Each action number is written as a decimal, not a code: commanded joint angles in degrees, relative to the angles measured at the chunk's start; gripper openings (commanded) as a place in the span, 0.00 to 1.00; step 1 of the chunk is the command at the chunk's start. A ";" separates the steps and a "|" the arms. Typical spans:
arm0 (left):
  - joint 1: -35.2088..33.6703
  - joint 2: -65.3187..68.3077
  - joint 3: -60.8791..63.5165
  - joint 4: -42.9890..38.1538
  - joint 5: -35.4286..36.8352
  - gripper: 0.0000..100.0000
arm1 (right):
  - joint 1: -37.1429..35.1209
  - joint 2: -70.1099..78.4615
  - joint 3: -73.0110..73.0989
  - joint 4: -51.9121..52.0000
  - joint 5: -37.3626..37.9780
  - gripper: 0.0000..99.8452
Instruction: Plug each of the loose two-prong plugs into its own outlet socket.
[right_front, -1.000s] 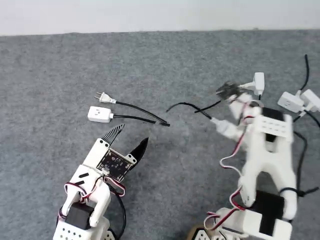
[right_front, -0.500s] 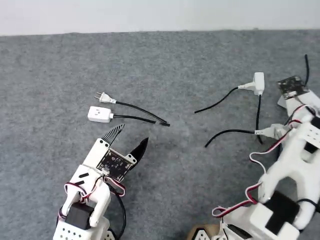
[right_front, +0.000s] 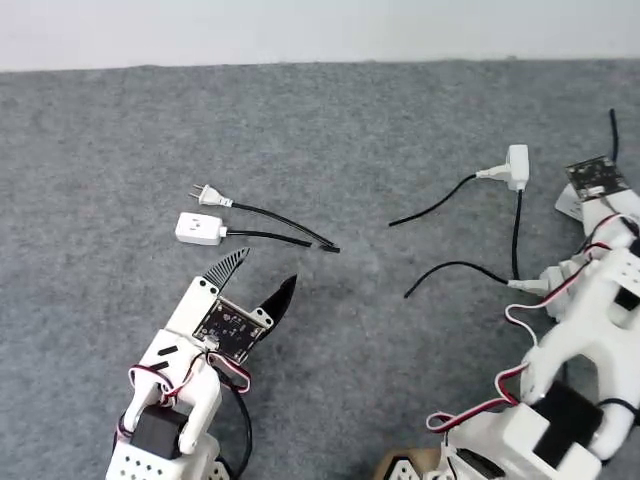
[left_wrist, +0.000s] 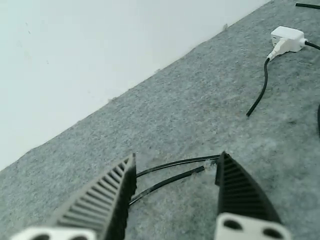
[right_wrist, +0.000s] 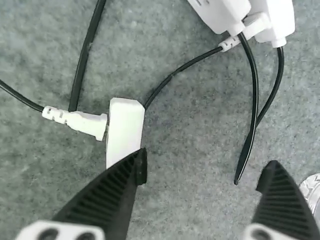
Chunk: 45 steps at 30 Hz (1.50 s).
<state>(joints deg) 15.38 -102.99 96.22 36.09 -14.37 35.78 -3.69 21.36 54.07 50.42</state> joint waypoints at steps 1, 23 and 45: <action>0.44 -0.18 -1.36 -1.49 -0.70 0.25 | -1.63 -1.80 -2.55 -0.22 -0.53 0.31; 0.09 -0.18 -0.22 -3.78 -0.79 0.25 | -36.79 -1.45 2.81 4.35 -10.46 0.29; -0.09 -0.09 0.13 -4.48 -2.99 0.25 | -65.36 -1.45 2.46 -3.12 -14.07 0.29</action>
<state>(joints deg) 15.38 -102.99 97.10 33.10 -16.57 -26.73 -3.69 24.53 53.45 37.14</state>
